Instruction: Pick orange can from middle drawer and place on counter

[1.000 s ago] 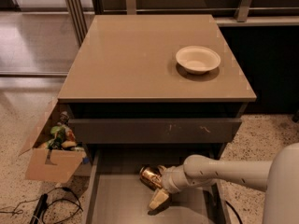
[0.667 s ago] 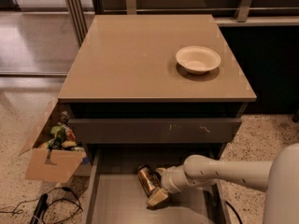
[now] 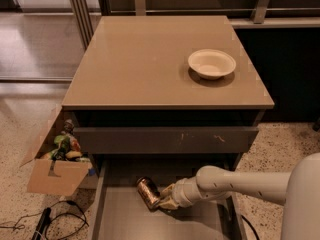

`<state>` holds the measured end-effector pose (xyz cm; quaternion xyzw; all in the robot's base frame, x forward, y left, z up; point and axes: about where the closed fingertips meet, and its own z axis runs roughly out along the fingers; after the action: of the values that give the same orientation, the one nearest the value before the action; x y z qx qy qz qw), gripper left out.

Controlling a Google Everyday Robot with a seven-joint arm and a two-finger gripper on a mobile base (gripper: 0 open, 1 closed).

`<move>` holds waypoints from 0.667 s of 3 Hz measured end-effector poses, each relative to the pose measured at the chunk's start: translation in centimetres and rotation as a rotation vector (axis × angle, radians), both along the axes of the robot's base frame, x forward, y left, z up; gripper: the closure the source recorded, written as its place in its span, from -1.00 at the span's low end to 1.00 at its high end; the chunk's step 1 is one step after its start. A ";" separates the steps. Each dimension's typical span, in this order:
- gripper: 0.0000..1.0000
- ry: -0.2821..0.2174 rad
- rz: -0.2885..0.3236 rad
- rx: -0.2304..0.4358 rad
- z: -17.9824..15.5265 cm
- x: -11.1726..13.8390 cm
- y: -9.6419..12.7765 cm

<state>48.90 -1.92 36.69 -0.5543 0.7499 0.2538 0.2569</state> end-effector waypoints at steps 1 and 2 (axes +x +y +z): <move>0.75 0.000 0.000 0.000 0.0 0.0 0.0; 0.56 0.000 0.000 0.000 0.0 0.0 0.0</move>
Offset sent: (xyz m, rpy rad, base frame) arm 0.0000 0.0000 0.0000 0.0000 0.0000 0.0000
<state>48.89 -1.92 36.69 -0.5543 0.7498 0.2539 0.2569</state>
